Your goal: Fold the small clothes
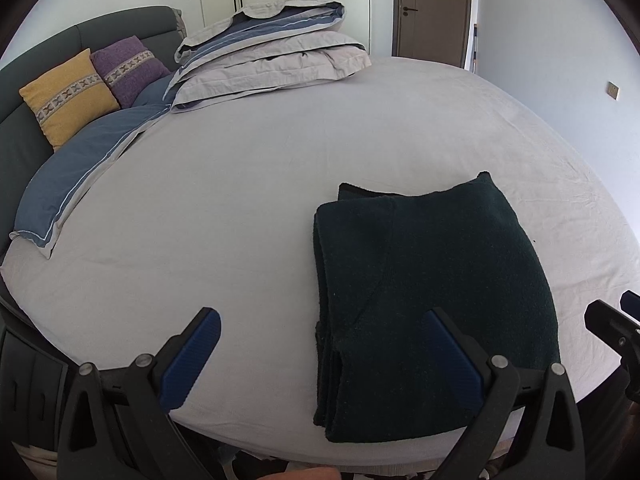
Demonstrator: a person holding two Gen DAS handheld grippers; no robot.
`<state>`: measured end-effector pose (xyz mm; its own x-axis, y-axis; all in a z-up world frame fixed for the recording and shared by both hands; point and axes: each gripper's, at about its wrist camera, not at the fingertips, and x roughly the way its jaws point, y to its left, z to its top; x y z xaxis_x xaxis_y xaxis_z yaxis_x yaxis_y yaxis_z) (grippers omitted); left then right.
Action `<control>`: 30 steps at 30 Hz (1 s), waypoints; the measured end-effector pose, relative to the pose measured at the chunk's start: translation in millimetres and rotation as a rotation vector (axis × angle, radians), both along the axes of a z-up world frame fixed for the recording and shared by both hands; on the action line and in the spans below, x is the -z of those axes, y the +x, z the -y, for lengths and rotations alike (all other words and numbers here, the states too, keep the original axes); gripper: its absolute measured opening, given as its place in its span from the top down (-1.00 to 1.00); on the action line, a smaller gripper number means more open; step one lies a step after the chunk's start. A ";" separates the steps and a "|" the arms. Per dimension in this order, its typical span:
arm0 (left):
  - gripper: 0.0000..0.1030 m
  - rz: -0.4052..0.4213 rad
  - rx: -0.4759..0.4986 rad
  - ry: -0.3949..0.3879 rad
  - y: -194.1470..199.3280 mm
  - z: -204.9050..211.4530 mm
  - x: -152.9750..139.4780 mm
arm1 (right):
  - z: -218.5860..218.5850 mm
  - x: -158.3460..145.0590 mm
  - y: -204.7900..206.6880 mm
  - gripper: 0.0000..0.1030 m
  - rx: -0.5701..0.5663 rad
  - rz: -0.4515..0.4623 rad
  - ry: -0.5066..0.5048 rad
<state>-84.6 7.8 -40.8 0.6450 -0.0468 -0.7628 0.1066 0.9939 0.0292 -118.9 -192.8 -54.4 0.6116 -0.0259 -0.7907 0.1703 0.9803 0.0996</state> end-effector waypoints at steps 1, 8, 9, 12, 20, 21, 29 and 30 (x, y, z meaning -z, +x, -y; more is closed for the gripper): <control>-1.00 0.000 0.001 0.000 0.4 -0.2 0.2 | 0.2 0.4 0.0 -1.00 0.000 0.000 0.000; -1.00 -0.001 0.002 0.000 0.5 -0.3 0.5 | -0.2 0.5 -0.3 -1.00 0.001 0.000 0.000; -1.00 -0.001 0.003 0.001 1.0 -0.6 0.8 | -0.5 0.4 -0.3 -1.00 0.001 0.000 0.000; -1.00 -0.002 0.003 0.000 1.1 -1.0 1.2 | -0.6 0.6 -0.4 -1.00 0.001 0.000 -0.001; -1.00 -0.004 0.008 0.001 1.9 -0.8 2.5 | -1.5 -0.3 -1.0 -1.00 0.001 -0.001 0.000; -1.00 -0.004 0.008 0.001 1.9 -0.7 2.5 | -1.4 0.0 -1.0 -1.00 0.002 -0.001 0.000; -1.00 -0.005 0.012 0.001 3.1 -1.5 3.6 | -1.6 0.1 -1.0 -1.00 0.002 -0.001 0.000; -1.00 -0.006 0.012 0.001 3.0 -1.7 3.8 | -1.7 0.1 -1.0 -1.00 0.002 -0.002 0.000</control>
<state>-81.6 9.5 -44.6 0.6398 -0.0538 -0.7666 0.1185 0.9925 0.0293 -119.8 -191.1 -54.5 0.6098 -0.0269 -0.7921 0.1726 0.9799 0.0996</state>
